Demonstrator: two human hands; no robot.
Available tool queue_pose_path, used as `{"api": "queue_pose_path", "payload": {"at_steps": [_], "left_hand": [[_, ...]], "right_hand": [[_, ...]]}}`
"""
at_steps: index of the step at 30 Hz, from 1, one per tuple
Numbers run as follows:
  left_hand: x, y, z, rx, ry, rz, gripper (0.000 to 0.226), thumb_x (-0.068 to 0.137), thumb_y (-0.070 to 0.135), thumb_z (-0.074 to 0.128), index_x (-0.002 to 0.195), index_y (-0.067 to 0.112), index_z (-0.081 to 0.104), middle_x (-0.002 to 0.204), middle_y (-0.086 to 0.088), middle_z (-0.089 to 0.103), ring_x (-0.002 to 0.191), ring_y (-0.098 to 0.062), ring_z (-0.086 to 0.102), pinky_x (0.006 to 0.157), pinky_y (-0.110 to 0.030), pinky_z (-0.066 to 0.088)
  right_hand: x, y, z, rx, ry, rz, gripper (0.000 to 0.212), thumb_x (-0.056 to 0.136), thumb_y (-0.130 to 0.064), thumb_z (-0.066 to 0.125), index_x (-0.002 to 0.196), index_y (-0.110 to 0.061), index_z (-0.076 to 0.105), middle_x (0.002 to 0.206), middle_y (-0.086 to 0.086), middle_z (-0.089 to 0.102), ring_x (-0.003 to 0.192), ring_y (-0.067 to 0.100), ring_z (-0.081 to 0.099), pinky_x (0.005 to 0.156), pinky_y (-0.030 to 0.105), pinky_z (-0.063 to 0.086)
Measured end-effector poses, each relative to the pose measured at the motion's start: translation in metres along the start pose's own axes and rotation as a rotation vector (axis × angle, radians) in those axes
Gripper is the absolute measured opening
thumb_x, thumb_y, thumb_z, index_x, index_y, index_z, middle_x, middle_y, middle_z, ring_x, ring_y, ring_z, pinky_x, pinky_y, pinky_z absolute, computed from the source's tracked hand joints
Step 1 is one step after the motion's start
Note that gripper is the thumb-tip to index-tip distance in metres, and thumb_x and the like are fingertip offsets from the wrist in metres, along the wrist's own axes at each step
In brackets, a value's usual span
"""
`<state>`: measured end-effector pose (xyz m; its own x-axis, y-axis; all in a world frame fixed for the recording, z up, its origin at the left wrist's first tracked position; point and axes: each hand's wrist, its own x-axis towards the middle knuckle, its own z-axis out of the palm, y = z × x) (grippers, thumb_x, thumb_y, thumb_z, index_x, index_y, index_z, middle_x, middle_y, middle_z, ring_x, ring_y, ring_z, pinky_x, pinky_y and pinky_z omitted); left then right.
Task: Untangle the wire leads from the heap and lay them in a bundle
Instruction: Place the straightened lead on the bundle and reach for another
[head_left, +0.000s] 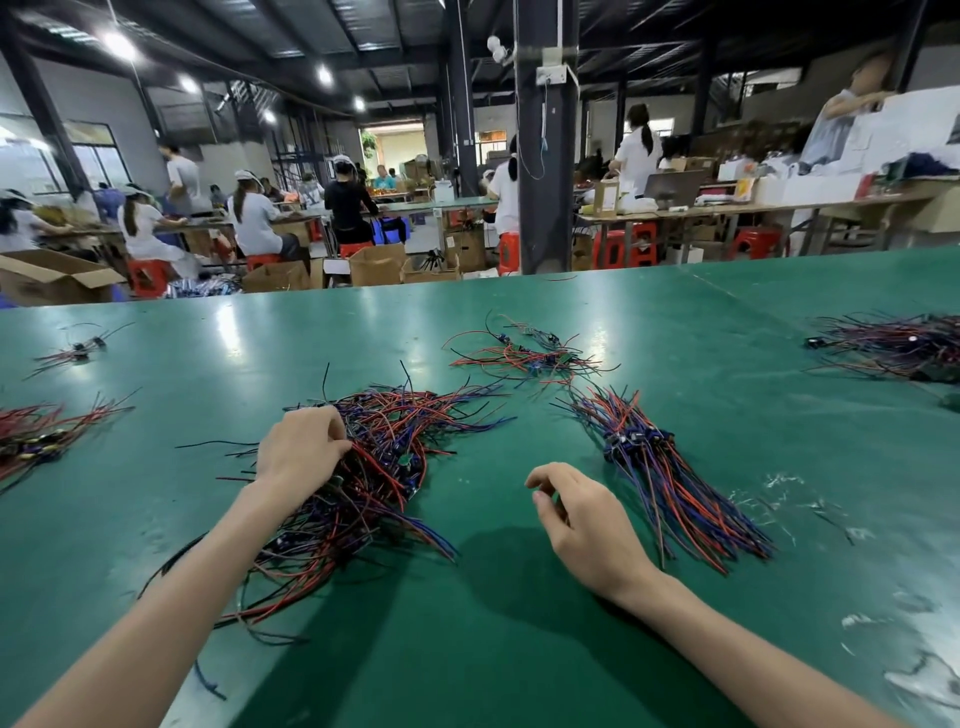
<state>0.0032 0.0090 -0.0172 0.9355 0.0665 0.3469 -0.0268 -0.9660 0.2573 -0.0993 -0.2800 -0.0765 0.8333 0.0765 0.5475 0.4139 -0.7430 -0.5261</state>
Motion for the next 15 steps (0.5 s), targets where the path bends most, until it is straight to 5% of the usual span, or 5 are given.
{"api": "queue_pose_path", "payload": {"at_steps": [5, 9, 13, 15], "left_hand": [[0.011, -0.006, 0.001, -0.086, 0.109, 0.054, 0.007, 0.096, 0.015, 0.051, 0.089, 0.016, 0.05, 0.09, -0.009, 0.059, 0.076, -0.026, 0.054, 0.066, -0.036, 0.041], [0.025, 0.004, -0.018, -0.375, 0.331, 0.058, 0.008, 0.098, 0.005, 0.041, 0.101, 0.012, 0.042, 0.088, -0.012, 0.065, 0.068, -0.028, 0.062, 0.061, -0.042, 0.054], [0.024, 0.037, -0.057, -0.749, 0.615, 0.21, 0.008, 0.102, 0.016, 0.039, 0.095, 0.021, 0.039, 0.085, -0.01, 0.065, 0.06, -0.008, 0.061, 0.051, -0.016, 0.05], [0.015, 0.06, -0.072, -0.921, 0.609, 0.336, 0.015, 0.102, 0.019, 0.039, 0.093, 0.031, 0.035, 0.083, -0.004, 0.064, 0.062, -0.006, 0.063, 0.058, -0.019, 0.054]], "right_hand": [[0.0, 0.001, 0.0, 0.02, 0.002, 0.008, 0.012, 0.094, -0.015, 0.053, 0.102, -0.015, 0.062, 0.099, -0.007, 0.065, 0.073, 0.004, 0.048, 0.071, 0.03, 0.045], [0.001, 0.001, 0.0, 0.023, -0.007, 0.015, 0.012, 0.095, -0.017, 0.052, 0.103, -0.015, 0.061, 0.098, -0.007, 0.064, 0.074, 0.004, 0.048, 0.072, 0.03, 0.045], [0.001, 0.002, 0.001, 0.037, -0.002, 0.027, 0.012, 0.095, -0.017, 0.052, 0.102, -0.015, 0.062, 0.094, -0.009, 0.062, 0.07, 0.004, 0.044, 0.071, 0.031, 0.045], [0.001, 0.002, 0.0, 0.06, -0.007, 0.04, 0.011, 0.095, -0.016, 0.052, 0.101, -0.015, 0.062, 0.09, -0.011, 0.059, 0.068, 0.006, 0.045, 0.07, 0.031, 0.045]]}}
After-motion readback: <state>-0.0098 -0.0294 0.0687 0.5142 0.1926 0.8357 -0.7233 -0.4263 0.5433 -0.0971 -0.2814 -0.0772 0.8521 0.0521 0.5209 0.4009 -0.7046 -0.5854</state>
